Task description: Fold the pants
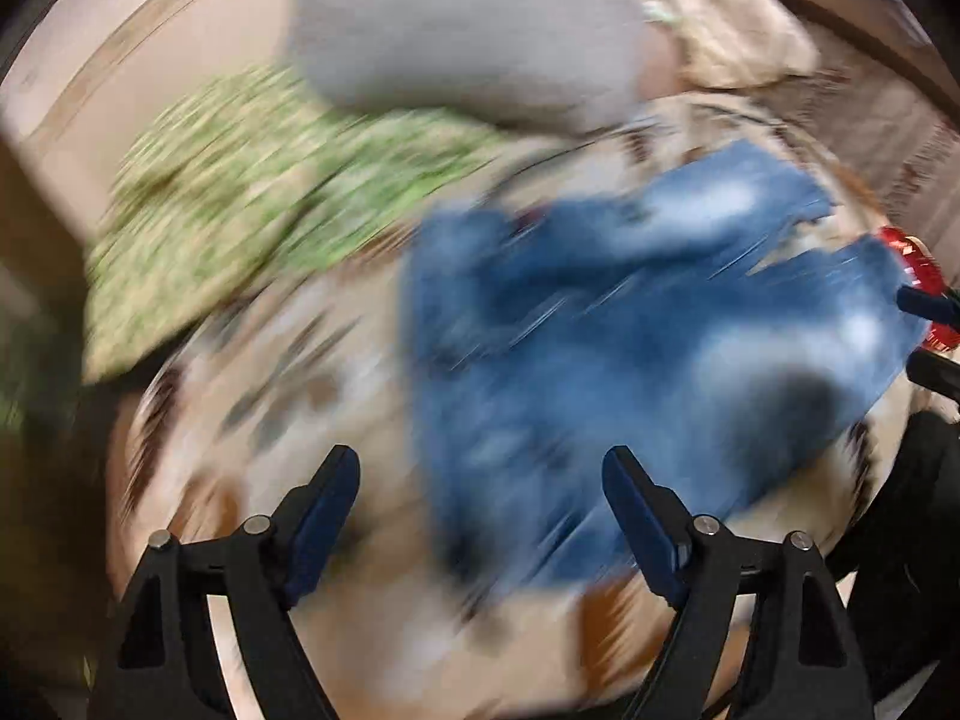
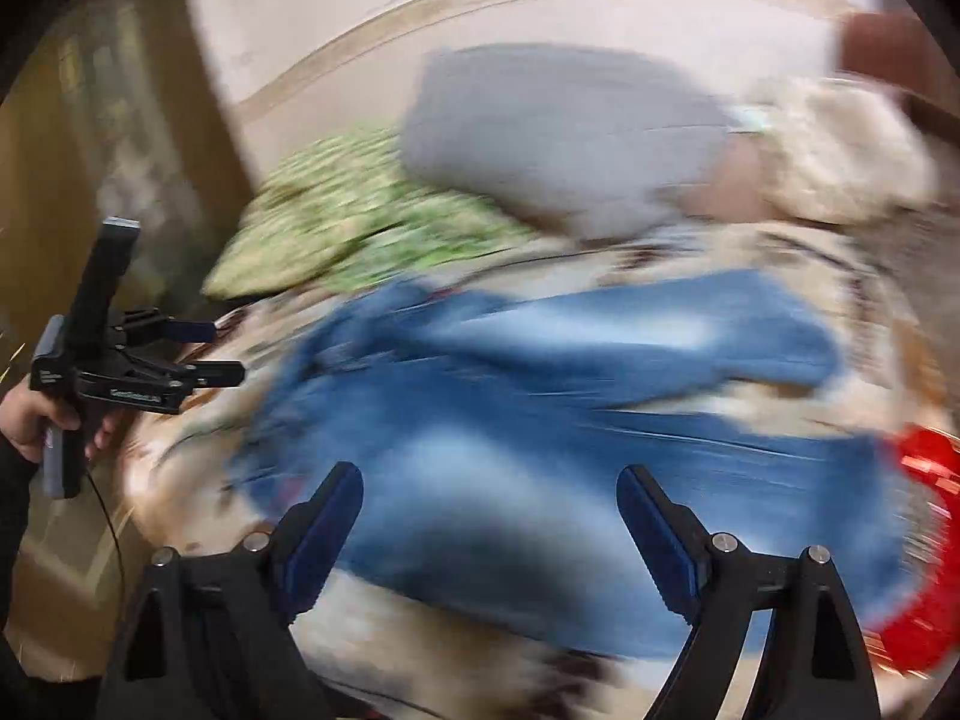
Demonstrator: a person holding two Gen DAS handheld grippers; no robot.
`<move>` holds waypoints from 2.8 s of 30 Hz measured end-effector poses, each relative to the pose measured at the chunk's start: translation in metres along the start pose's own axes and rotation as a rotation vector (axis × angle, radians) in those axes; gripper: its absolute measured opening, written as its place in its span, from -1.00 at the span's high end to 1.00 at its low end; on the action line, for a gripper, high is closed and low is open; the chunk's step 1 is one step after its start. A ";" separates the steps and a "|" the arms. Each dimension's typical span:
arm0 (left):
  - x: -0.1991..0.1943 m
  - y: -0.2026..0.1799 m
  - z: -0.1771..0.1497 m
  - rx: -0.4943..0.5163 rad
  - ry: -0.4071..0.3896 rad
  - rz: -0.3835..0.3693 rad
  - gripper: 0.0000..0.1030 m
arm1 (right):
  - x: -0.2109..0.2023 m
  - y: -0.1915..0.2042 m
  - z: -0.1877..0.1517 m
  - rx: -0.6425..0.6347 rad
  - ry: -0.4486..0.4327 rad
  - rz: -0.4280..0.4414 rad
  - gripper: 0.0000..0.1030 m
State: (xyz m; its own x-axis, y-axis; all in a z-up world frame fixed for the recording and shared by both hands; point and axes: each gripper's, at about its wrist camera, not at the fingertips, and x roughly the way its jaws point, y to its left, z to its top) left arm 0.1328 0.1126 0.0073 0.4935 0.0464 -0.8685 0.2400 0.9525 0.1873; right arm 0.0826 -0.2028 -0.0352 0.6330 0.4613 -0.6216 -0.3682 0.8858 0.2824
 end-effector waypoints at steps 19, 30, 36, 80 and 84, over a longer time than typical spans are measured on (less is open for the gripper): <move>0.136 -0.004 -0.048 -0.064 0.104 -0.249 -0.24 | 0.171 0.123 -0.070 -0.482 0.293 0.026 -0.36; 0.049 0.051 -0.079 -0.217 -0.043 -0.386 0.78 | 0.141 0.161 -0.052 -0.449 0.277 0.179 0.50; 0.054 0.057 -0.125 -0.190 0.069 -0.252 0.81 | 0.138 0.183 -0.083 -0.494 0.316 0.202 0.03; 0.205 0.127 0.120 -0.354 0.081 -0.111 -0.19 | 0.343 0.079 0.167 -0.468 0.319 -0.049 0.47; 0.183 0.133 0.102 -0.427 0.000 -0.062 -0.72 | 0.329 0.056 0.162 -0.372 0.292 -0.111 -0.56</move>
State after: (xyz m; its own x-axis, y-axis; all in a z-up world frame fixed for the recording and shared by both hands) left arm 0.3405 0.2175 -0.0801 0.4892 -0.0153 -0.8720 -0.0984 0.9925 -0.0726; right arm 0.3802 0.0062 -0.1056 0.4843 0.2849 -0.8273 -0.5614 0.8264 -0.0441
